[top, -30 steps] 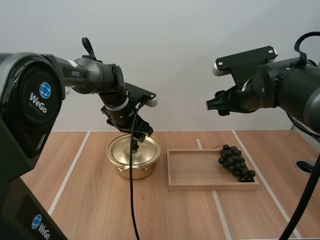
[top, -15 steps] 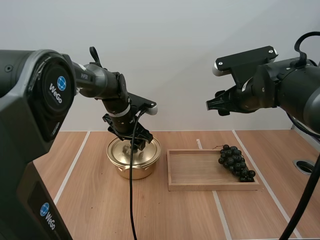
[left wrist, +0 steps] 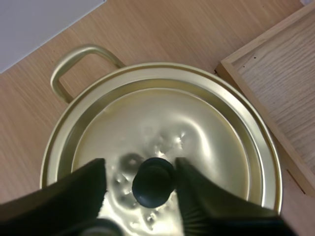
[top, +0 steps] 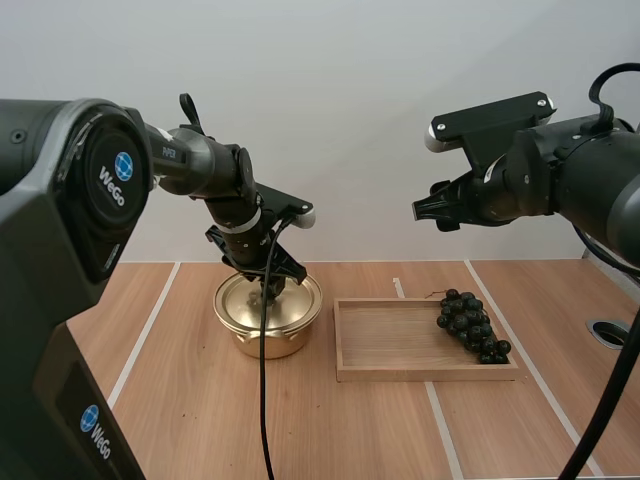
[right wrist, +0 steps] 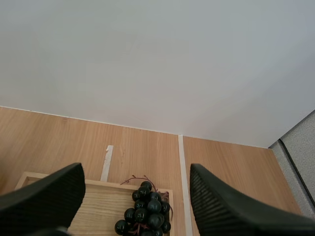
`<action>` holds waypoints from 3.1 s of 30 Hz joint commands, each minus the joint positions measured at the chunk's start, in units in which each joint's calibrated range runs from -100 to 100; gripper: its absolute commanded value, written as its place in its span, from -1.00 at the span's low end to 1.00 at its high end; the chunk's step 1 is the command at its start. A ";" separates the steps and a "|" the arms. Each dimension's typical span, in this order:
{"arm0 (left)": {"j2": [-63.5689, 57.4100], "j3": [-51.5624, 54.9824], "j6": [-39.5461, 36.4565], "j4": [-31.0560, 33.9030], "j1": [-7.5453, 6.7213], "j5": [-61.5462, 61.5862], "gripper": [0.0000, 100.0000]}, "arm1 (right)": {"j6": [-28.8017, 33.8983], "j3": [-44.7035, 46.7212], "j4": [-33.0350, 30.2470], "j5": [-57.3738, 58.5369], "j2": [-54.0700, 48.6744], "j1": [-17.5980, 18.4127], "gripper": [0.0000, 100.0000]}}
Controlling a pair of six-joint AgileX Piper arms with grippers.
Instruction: Open the pot, put the grape inside, and close it
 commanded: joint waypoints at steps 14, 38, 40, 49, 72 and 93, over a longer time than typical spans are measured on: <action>-0.03 -0.52 -0.41 -0.22 -0.14 -0.71 -1.00 | -0.36 -0.39 -0.97 3.48 0.00 0.05 1.00; -20.43 -23.04 -0.83 1.01 -0.14 9.86 -1.00 | 0.33 -0.39 -6.47 9.86 20.83 -0.11 1.00; -22.15 -25.05 -0.83 1.01 -0.14 10.94 -1.00 | 1.35 -0.39 -7.94 9.83 21.83 -0.45 1.00; -27.30 -32.14 -1.03 1.01 -0.14 13.07 -1.00 | 1.44 -0.39 -8.17 10.36 28.92 -2.16 1.00; -29.33 -36.20 -1.16 0.91 -0.14 15.40 -1.00 | 1.44 -0.39 -9.11 7.72 42.72 -2.33 1.00; -29.86 -36.51 -1.16 0.91 -0.14 15.01 -1.00 | 1.44 -0.39 -10.56 5.55 44.11 -2.33 -1.00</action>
